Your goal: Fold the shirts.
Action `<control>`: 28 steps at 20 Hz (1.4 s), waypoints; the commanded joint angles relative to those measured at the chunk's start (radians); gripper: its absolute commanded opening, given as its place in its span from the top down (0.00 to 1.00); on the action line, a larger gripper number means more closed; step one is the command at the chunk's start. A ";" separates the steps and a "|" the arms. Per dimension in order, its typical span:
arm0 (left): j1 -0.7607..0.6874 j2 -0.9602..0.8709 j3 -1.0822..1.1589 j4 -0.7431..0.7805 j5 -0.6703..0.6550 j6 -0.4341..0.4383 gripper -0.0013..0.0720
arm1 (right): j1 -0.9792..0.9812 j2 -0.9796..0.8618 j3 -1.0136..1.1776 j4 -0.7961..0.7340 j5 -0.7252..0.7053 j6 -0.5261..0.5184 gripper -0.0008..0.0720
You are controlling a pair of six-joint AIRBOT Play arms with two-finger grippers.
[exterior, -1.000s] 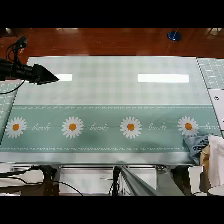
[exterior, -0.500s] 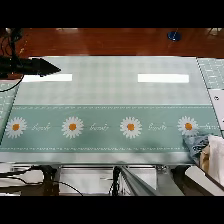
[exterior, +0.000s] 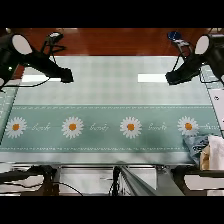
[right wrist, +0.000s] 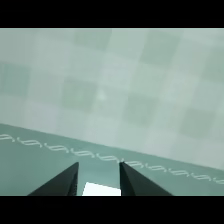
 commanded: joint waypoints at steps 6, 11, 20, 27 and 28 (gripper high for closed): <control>-0.072 -0.045 0.014 0.166 0.049 -0.148 0.16 | 0.036 0.047 -0.072 0.066 -0.116 0.077 0.50; -0.072 -0.047 0.014 0.166 0.058 -0.148 0.16 | 0.036 0.046 -0.072 -0.019 -0.209 0.077 0.50; -0.072 -0.047 0.014 0.166 0.058 -0.148 0.16 | 0.036 0.046 -0.072 -0.019 -0.289 0.077 0.50; -0.072 -0.047 0.014 0.166 0.058 -0.148 0.16 | 0.036 0.046 -0.072 -0.019 -0.290 0.077 0.50; -0.072 -0.047 0.014 0.166 0.058 -0.148 0.16 | 0.036 0.046 -0.072 -0.019 -0.290 0.077 0.50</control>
